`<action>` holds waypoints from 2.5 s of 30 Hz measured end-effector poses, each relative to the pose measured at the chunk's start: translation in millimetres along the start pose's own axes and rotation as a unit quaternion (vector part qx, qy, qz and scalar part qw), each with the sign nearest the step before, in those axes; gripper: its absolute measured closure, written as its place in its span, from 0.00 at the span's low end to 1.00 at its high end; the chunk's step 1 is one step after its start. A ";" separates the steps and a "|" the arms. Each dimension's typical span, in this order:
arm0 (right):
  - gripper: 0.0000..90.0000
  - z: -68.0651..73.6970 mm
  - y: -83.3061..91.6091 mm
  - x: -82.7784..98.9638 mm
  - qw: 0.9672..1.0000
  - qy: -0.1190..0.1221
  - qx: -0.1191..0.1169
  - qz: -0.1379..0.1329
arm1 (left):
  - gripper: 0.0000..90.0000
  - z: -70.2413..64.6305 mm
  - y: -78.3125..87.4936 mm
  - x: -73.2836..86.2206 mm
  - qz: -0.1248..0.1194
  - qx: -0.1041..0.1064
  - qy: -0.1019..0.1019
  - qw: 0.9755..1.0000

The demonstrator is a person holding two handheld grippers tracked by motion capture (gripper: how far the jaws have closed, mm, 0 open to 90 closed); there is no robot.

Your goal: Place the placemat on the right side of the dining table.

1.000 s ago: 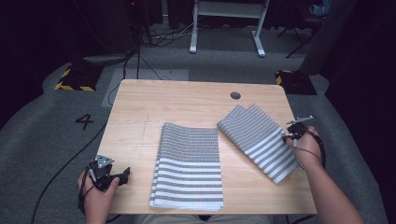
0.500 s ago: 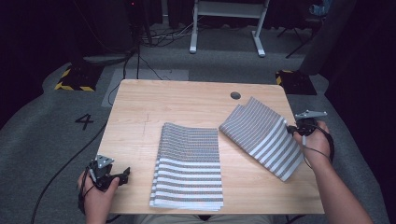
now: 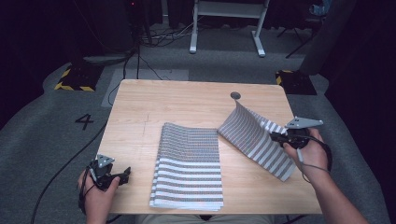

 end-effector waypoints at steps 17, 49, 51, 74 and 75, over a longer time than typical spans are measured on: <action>0.98 96.5 -17.0 33.2 0.991 0.038 -0.125 0.039 | 0.11 0.0 0.0 0.0 0.000 0.000 0.000 1.000; 0.54 96.2 -29.9 89.7 0.993 -0.070 -0.078 0.052 | 0.11 0.0 -0.1 -0.1 0.000 0.000 0.000 1.000; 0.55 95.7 -35.1 99.1 0.994 -0.060 -0.069 0.062 | 0.11 0.0 -0.1 0.0 0.000 0.000 0.000 1.000; 0.64 15.0 -19.8 125.5 0.994 -0.065 -0.008 0.090 | 0.11 -0.2 0.0 -0.1 0.001 0.001 0.000 1.000; 0.64 15.0 -19.8 125.5 0.994 -0.065 -0.008 0.090 | 0.11 -0.1 0.0 0.0 0.001 0.001 0.000 1.000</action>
Point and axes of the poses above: each handheld gripper's, and its own axes: y roughly backward along the jaws, x roughly out of its underside, z roughly to its left, the point moved 6 cm from there along -y, roughly forward along the jaws, and after that the axes turned 6 degrees about -z, right-handed, at the moved point
